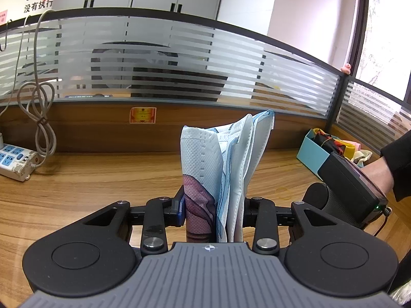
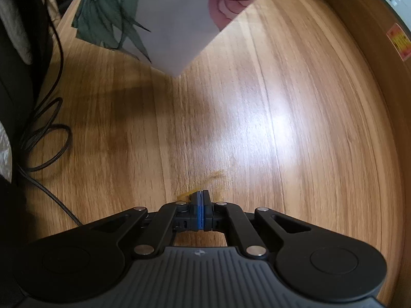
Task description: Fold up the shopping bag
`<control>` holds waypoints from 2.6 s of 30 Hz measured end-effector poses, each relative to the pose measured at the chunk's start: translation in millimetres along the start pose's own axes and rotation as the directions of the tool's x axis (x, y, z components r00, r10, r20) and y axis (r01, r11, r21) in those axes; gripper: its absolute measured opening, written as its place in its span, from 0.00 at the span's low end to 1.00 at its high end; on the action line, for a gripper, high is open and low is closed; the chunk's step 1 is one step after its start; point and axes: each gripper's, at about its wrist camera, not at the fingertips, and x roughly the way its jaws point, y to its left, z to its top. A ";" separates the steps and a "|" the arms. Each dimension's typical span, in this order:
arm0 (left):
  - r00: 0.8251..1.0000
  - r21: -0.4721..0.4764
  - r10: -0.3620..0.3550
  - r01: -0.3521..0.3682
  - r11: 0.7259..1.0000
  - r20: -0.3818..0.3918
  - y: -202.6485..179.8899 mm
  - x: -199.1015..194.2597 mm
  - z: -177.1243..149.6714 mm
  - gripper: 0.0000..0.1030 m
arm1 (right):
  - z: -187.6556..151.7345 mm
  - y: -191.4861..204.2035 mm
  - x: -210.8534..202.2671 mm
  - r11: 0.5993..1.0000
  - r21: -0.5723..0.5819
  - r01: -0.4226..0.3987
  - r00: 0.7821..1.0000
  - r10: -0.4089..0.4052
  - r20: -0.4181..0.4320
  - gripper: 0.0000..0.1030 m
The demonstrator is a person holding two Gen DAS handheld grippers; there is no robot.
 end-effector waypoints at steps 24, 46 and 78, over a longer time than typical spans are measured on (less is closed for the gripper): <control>1.000 0.015 -0.018 0.018 1.000 -0.009 -3.1 2.6 0.1 0.37 | -3.8 -14.3 19.2 0.956 0.291 0.027 0.995 -0.054 0.086 0.05; 1.000 0.013 -0.011 0.011 1.000 -0.006 -3.9 2.3 0.0 0.37 | 4.2 2.4 18.8 0.970 0.239 0.048 0.992 -0.075 0.104 0.08; 1.000 0.018 -0.017 0.017 1.000 0.010 -4.7 -0.3 0.6 0.37 | -8.6 -17.9 11.2 0.867 0.428 0.257 0.957 -0.291 0.015 0.02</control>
